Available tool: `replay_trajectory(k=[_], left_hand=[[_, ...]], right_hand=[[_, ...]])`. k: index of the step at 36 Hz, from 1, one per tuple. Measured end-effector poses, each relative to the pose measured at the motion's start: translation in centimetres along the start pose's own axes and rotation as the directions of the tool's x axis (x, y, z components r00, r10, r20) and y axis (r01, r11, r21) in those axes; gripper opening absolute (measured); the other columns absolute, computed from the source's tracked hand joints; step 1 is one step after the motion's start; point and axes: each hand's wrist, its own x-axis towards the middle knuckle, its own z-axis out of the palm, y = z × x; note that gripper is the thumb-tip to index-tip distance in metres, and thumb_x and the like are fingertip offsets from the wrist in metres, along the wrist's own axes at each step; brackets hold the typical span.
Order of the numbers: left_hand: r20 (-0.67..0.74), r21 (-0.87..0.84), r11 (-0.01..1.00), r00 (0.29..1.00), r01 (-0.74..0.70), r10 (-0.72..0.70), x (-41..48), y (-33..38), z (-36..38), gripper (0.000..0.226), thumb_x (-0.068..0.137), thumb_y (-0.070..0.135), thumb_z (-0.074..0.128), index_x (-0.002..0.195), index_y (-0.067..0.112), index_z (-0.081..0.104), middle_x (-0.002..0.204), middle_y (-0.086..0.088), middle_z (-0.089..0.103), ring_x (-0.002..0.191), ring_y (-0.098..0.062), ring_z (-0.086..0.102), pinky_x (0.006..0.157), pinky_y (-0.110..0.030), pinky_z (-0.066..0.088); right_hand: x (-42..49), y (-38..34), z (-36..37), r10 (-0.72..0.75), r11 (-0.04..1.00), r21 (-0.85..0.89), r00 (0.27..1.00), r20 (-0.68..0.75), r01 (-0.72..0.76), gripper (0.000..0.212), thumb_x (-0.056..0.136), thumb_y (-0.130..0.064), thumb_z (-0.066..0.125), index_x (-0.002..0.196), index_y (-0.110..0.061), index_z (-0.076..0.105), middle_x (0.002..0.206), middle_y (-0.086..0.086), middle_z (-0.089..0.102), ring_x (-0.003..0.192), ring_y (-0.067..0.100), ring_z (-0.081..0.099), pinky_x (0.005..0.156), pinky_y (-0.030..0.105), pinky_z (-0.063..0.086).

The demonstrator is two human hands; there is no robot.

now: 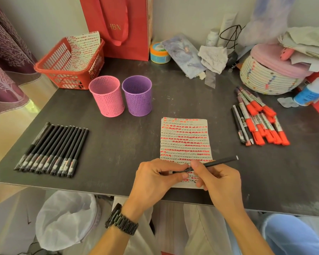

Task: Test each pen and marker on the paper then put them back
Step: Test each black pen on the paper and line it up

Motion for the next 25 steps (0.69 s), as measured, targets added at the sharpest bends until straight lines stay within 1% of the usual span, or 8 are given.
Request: replay_trajectory(k=[3, 6, 8, 12, 15, 20, 22, 25], left_hand=[[0.022, 0.027, 0.998, 0.998, -0.053, 0.053, -0.1, 0.1, 0.4, 0.026, 0.078, 0.046, 0.082, 0.103, 0.037, 0.080, 0.108, 0.020, 0.075, 0.105, -0.004, 0.070, 0.087, -0.038, 0.059], [0.006, 0.011, 1.000, 1.000, -0.026, 0.026, -0.2, 0.2, 0.3, 0.025, 0.079, 0.046, 0.080, 0.104, 0.041, 0.079, 0.109, 0.022, 0.074, 0.103, -0.004, 0.070, 0.084, -0.033, 0.057], [0.028, -0.009, 1.000, 1.000, -0.002, 0.002, -0.2, 0.1, 0.2, 0.025, 0.081, 0.038, 0.082, 0.106, 0.039, 0.079, 0.111, 0.021, 0.074, 0.101, -0.010, 0.072, 0.082, -0.034, 0.057], [0.035, 0.005, 1.000, 0.999, 0.026, -0.026, -0.2, 0.3, 0.0, 0.027, 0.081, 0.032, 0.084, 0.105, 0.043, 0.078, 0.110, 0.023, 0.074, 0.090, -0.026, 0.072, 0.079, -0.049, 0.058], [0.038, 0.014, 0.999, 0.999, 0.031, -0.032, -0.3, 0.3, -0.1, 0.026, 0.081, 0.032, 0.084, 0.105, 0.042, 0.078, 0.109, 0.023, 0.074, 0.094, -0.031, 0.071, 0.081, -0.051, 0.058], [0.015, 0.013, 1.000, 1.000, 0.006, -0.006, -0.4, 0.2, 0.0, 0.025, 0.080, 0.024, 0.085, 0.102, 0.035, 0.081, 0.107, 0.022, 0.074, 0.099, -0.011, 0.072, 0.083, -0.032, 0.059], [-0.002, 0.009, 1.000, 1.000, 0.000, 0.000, -0.5, 0.2, 0.0, 0.024, 0.079, 0.020, 0.085, 0.100, 0.032, 0.081, 0.104, 0.022, 0.075, 0.098, -0.003, 0.071, 0.081, -0.019, 0.056], [-0.020, 0.024, 1.000, 1.000, -0.008, 0.009, -0.5, 0.1, -0.1, 0.024, 0.078, 0.020, 0.085, 0.099, 0.031, 0.082, 0.101, 0.022, 0.075, 0.095, -0.002, 0.071, 0.078, -0.014, 0.053]], right_hand=[[-0.2, 0.2, 0.6, -0.024, 0.999, -0.027, 1.000, 0.017, 0.024, 0.032, 0.083, -0.048, 0.069, 0.058, -0.027, 0.069, 0.049, 0.001, 0.064, 0.047, 0.010, 0.060, 0.056, 0.013, 0.046], [-0.3, 0.0, 0.7, -0.029, 1.000, -0.011, 0.999, 0.019, 0.029, 0.032, 0.084, -0.047, 0.069, 0.060, -0.026, 0.069, 0.050, 0.002, 0.064, 0.046, 0.011, 0.060, 0.055, 0.014, 0.047], [-0.2, -0.2, 0.4, -0.030, 0.999, 0.015, 0.999, 0.029, 0.030, 0.033, 0.086, -0.049, 0.069, 0.064, -0.025, 0.070, 0.052, 0.004, 0.064, 0.047, 0.011, 0.059, 0.053, 0.016, 0.047], [-0.2, 0.0, -0.2, 0.022, 0.983, 0.182, 1.000, -0.002, -0.021, 0.046, 0.091, -0.042, 0.066, 0.065, -0.004, 0.066, 0.050, 0.008, 0.058, 0.045, 0.012, 0.052, 0.049, 0.020, 0.044], [-0.1, 0.2, -0.3, 0.039, 0.988, 0.148, 0.999, 0.000, -0.039, 0.043, 0.087, -0.040, 0.061, 0.064, -0.005, 0.067, 0.049, 0.006, 0.057, 0.045, 0.010, 0.051, 0.049, 0.019, 0.044], [-0.5, 0.7, 0.0, -0.062, 0.997, -0.036, 0.996, 0.070, 0.064, 0.047, 0.090, -0.045, 0.064, 0.054, -0.015, 0.066, 0.048, 0.002, 0.060, 0.044, 0.010, 0.055, 0.051, 0.020, 0.044], [-0.6, 0.8, 0.1, -0.075, 0.995, -0.056, 0.994, 0.082, 0.080, 0.047, 0.090, -0.043, 0.062, 0.053, -0.014, 0.066, 0.048, 0.000, 0.060, 0.045, 0.011, 0.056, 0.052, 0.021, 0.045], [-0.5, 0.9, 0.1, -0.084, 0.995, -0.054, 0.992, 0.099, 0.089, 0.046, 0.091, -0.042, 0.060, 0.054, -0.014, 0.066, 0.048, 0.002, 0.060, 0.045, 0.011, 0.056, 0.052, 0.018, 0.044]])
